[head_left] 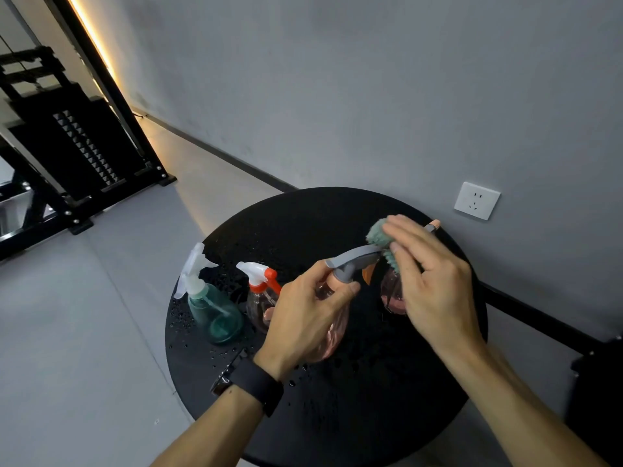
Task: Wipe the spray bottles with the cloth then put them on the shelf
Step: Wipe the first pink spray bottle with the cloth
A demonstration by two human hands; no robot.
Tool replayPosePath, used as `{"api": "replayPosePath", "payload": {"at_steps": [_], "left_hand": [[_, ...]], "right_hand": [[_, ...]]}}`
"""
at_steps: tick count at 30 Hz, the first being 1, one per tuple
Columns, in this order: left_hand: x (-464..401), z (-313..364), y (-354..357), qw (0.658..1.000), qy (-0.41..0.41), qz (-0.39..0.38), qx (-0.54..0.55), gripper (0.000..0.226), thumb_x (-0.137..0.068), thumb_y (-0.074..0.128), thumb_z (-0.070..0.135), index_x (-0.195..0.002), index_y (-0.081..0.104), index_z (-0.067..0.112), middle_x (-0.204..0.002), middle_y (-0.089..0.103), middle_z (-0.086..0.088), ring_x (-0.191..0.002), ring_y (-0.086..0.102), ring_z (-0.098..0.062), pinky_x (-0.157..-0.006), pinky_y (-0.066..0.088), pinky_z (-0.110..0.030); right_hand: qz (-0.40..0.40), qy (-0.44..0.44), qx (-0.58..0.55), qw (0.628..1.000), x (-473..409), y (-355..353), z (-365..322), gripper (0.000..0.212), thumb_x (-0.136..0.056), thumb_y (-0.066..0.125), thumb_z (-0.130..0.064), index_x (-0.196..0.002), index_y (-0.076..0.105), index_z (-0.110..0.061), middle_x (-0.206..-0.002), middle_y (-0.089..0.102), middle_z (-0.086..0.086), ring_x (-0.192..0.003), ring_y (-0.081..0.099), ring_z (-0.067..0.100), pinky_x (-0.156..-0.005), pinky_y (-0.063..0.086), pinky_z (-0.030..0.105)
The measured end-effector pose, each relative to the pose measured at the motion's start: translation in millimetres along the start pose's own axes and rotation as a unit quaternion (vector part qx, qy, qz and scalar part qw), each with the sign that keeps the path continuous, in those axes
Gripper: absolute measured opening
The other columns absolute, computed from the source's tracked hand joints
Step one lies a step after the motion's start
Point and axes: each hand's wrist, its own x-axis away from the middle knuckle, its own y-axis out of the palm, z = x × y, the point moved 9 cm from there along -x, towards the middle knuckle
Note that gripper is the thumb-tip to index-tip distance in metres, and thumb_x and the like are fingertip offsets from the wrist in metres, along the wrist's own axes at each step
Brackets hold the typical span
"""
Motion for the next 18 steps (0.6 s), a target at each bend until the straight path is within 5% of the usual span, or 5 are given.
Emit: {"api": "replayPosePath", "payload": {"at_steps": [5,11,15,18], "left_hand": [[-0.2,0.2,4.0,1.0,0.001,0.0,-0.016,0.011,-0.092,0.068,0.03,-0.086,0.061,0.037,-0.072,0.064,0.024,-0.072,0.06,0.007,-0.067,0.043,-0.009],[1.8,-2.5,3.5,1.0,-0.003,-0.011,-0.024,0.022,-0.093,0.067,0.032,-0.115,0.066,0.032,-0.092,0.071,0.02,-0.089,0.064,0.004,-0.075,0.046,-0.01],[1.4,-2.7,0.8,0.999,-0.002,-0.001,-0.045,0.004,-0.095,0.063,0.034,-0.099,0.061,0.035,-0.075,0.063,0.022,-0.074,0.058,0.002,-0.063,0.039,-0.011],[1.3,-3.1,2.3,0.999,-0.012,0.001,-0.043,0.014,-0.097,0.057,0.04,-0.105,0.062,0.03,-0.072,0.061,0.011,-0.066,0.055,-0.003,-0.058,0.041,-0.017]], "right_hand": [[-0.119,-0.062,-0.026,0.991,12.7,37.7,-24.3,0.035,-0.09,0.06,0.007,-0.123,0.065,-0.004,-0.131,0.061,0.005,-0.131,0.05,0.012,-0.11,0.039,0.027],[-0.128,0.022,0.013,0.991,6.2,34.1,8.8,0.032,-0.094,0.055,0.001,-0.123,0.066,-0.009,-0.129,0.063,-0.001,-0.128,0.05,0.004,-0.109,0.035,0.015],[-0.104,0.078,0.028,0.991,0.3,21.9,30.3,0.03,-0.095,0.055,-0.001,-0.12,0.068,-0.009,-0.125,0.065,-0.002,-0.119,0.053,0.002,-0.101,0.03,0.0],[-0.093,0.093,0.036,0.991,-0.5,19.0,36.5,0.029,-0.095,0.055,-0.001,-0.12,0.068,-0.009,-0.123,0.065,-0.002,-0.114,0.053,0.0,-0.097,0.029,-0.004]]}}
